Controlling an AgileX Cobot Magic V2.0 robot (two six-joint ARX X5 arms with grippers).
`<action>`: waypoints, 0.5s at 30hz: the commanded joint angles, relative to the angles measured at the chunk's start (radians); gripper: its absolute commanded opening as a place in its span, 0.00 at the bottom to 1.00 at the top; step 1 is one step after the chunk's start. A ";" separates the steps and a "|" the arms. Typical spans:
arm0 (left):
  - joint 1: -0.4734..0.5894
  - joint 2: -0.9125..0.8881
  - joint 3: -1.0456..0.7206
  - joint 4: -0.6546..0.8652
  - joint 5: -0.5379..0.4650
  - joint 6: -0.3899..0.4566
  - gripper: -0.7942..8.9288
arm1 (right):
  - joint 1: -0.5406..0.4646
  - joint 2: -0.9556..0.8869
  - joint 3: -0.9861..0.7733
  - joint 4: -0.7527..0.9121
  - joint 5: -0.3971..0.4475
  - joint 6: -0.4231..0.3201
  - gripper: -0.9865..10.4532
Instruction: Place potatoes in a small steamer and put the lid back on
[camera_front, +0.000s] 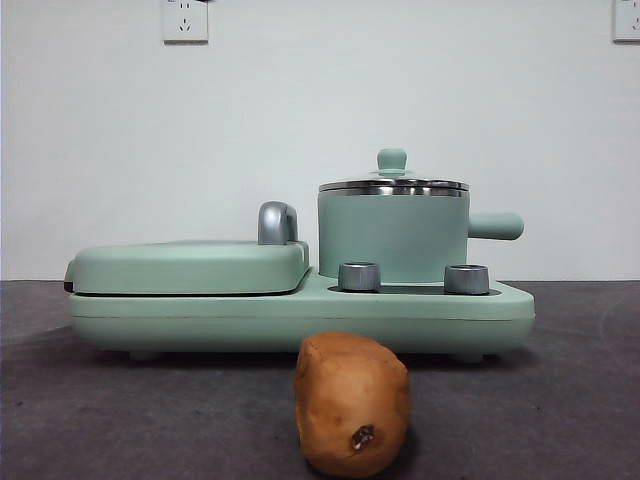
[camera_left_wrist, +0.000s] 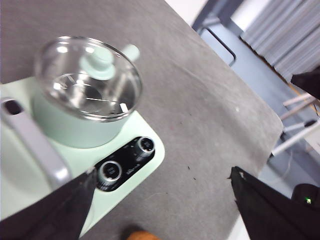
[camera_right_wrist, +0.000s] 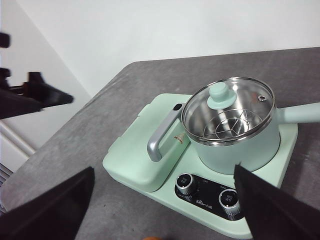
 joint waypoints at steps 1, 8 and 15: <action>-0.036 0.086 0.081 0.009 -0.030 0.040 0.53 | 0.001 0.003 0.017 0.006 -0.002 -0.012 0.48; -0.123 0.354 0.330 0.002 -0.151 0.102 0.53 | 0.001 0.003 0.017 0.001 -0.002 -0.012 0.48; -0.198 0.612 0.571 0.003 -0.346 0.132 0.53 | 0.001 0.003 0.017 -0.021 -0.002 -0.012 0.48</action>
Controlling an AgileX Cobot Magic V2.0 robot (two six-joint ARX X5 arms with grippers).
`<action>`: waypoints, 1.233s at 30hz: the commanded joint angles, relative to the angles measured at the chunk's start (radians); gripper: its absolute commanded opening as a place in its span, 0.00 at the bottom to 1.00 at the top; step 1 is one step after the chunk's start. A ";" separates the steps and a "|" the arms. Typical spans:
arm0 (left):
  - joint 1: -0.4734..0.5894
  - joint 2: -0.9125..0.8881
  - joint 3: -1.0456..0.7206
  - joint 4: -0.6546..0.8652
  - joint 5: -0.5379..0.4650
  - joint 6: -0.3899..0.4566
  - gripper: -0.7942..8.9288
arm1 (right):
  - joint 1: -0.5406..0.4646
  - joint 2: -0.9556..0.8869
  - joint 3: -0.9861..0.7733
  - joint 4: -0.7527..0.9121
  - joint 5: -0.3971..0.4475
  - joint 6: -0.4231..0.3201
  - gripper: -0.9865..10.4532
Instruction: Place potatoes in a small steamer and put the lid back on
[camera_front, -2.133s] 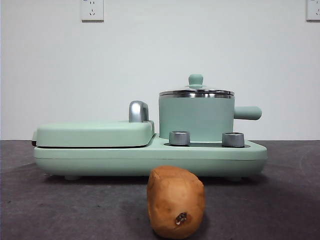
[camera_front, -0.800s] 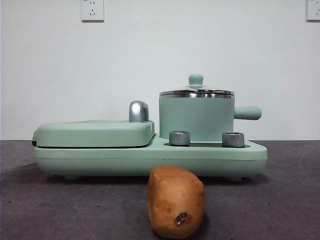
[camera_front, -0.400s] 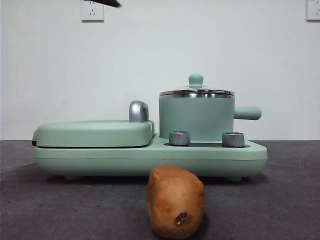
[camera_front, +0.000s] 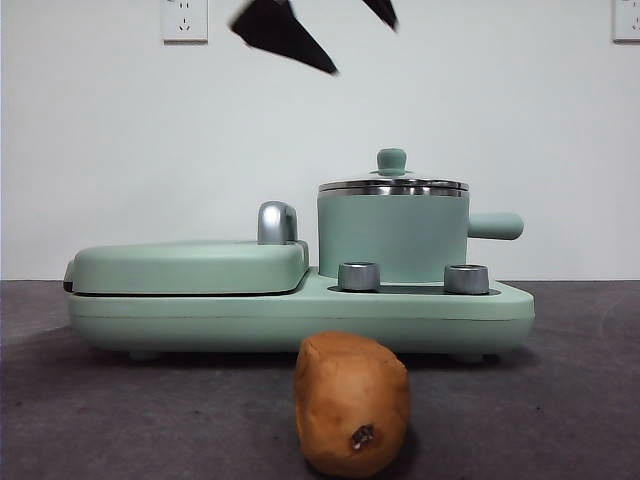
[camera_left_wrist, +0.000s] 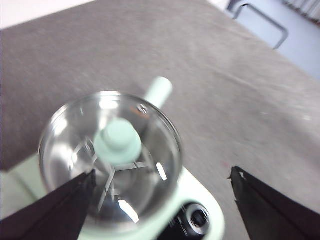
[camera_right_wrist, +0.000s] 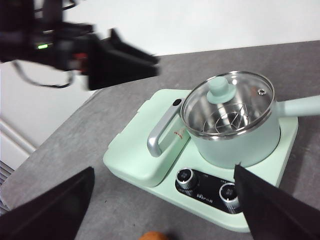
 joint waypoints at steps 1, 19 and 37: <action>-0.031 0.112 0.109 0.003 -0.058 0.025 0.53 | 0.001 0.004 0.017 0.004 -0.003 -0.012 0.48; -0.057 0.327 0.253 -0.005 -0.235 -0.006 0.53 | 0.002 0.003 0.017 0.004 -0.004 -0.008 0.47; -0.084 0.350 0.253 -0.027 -0.278 -0.002 0.53 | 0.002 0.003 0.017 0.004 -0.004 -0.007 0.47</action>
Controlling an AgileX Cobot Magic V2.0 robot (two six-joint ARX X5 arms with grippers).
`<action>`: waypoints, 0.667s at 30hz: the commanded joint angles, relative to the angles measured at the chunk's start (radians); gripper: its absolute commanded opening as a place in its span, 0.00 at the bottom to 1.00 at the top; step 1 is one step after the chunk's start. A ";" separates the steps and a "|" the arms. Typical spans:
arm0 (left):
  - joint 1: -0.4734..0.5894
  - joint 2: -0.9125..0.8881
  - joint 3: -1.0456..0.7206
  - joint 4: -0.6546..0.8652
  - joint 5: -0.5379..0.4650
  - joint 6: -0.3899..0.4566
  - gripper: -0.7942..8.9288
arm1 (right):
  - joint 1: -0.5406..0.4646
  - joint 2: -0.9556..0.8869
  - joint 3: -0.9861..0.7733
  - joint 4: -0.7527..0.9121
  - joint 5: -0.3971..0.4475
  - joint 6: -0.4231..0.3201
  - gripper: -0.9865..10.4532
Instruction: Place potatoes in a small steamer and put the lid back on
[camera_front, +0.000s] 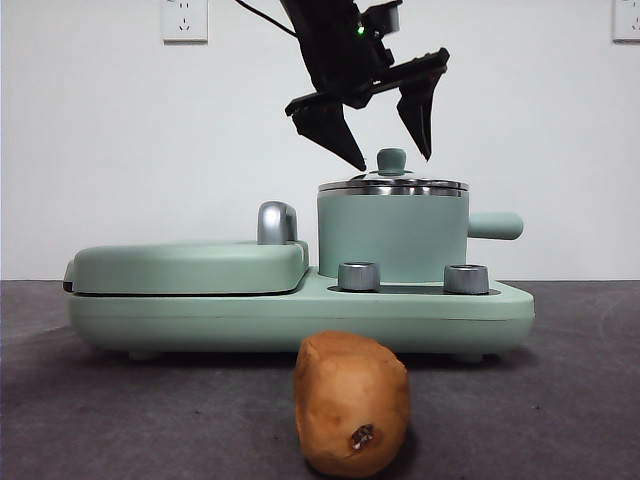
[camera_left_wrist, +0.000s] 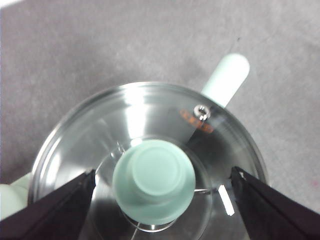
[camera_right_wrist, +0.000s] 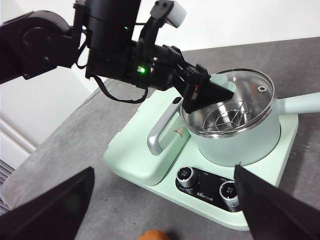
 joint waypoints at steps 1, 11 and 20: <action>-0.011 0.028 0.033 0.009 -0.003 0.003 0.53 | 0.002 0.003 0.017 0.008 -0.004 -0.008 0.48; -0.012 0.035 0.033 0.039 -0.003 0.011 0.38 | 0.002 0.003 0.017 0.008 -0.004 -0.005 0.48; -0.012 0.043 0.033 0.024 -0.004 0.014 0.17 | 0.002 0.003 0.017 0.008 -0.004 -0.003 0.48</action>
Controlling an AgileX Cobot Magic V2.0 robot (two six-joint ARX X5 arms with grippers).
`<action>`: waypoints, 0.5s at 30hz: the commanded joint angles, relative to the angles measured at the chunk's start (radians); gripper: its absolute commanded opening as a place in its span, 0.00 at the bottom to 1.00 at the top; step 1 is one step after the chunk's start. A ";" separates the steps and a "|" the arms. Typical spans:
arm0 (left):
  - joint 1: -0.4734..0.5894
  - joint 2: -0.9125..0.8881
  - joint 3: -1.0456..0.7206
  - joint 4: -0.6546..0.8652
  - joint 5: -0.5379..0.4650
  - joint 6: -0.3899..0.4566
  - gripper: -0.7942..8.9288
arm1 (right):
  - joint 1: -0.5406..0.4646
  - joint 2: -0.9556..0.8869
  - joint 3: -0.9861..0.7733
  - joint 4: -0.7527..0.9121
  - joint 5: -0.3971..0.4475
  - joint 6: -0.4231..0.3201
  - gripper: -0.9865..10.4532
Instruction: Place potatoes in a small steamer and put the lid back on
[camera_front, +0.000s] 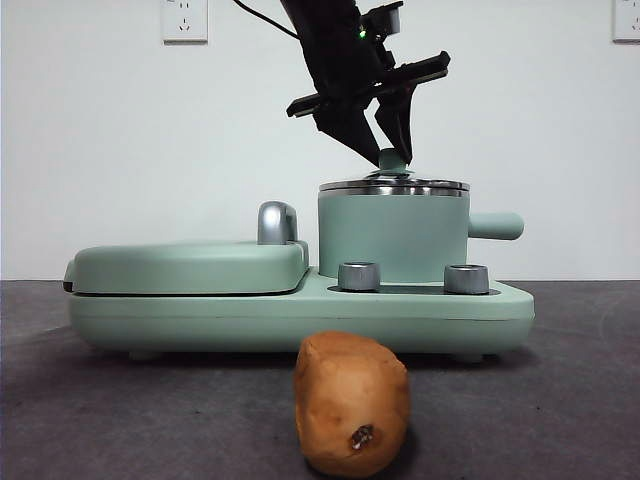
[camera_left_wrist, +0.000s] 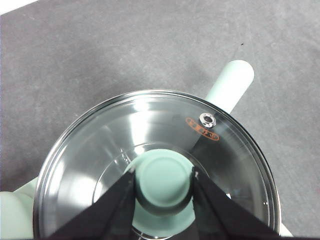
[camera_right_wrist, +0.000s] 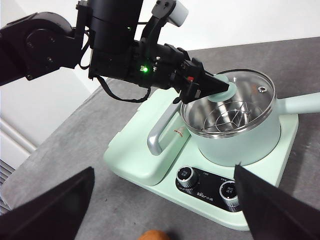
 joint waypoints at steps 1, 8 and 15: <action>-0.012 0.037 0.031 -0.003 0.005 0.011 0.16 | 0.002 0.003 0.017 0.008 -0.004 -0.003 0.48; -0.012 0.036 0.035 0.014 0.000 0.029 0.09 | 0.002 0.003 0.017 0.003 -0.004 -0.003 0.47; -0.012 0.036 0.135 -0.054 0.000 0.029 0.09 | 0.002 0.003 0.017 0.003 0.000 -0.003 0.47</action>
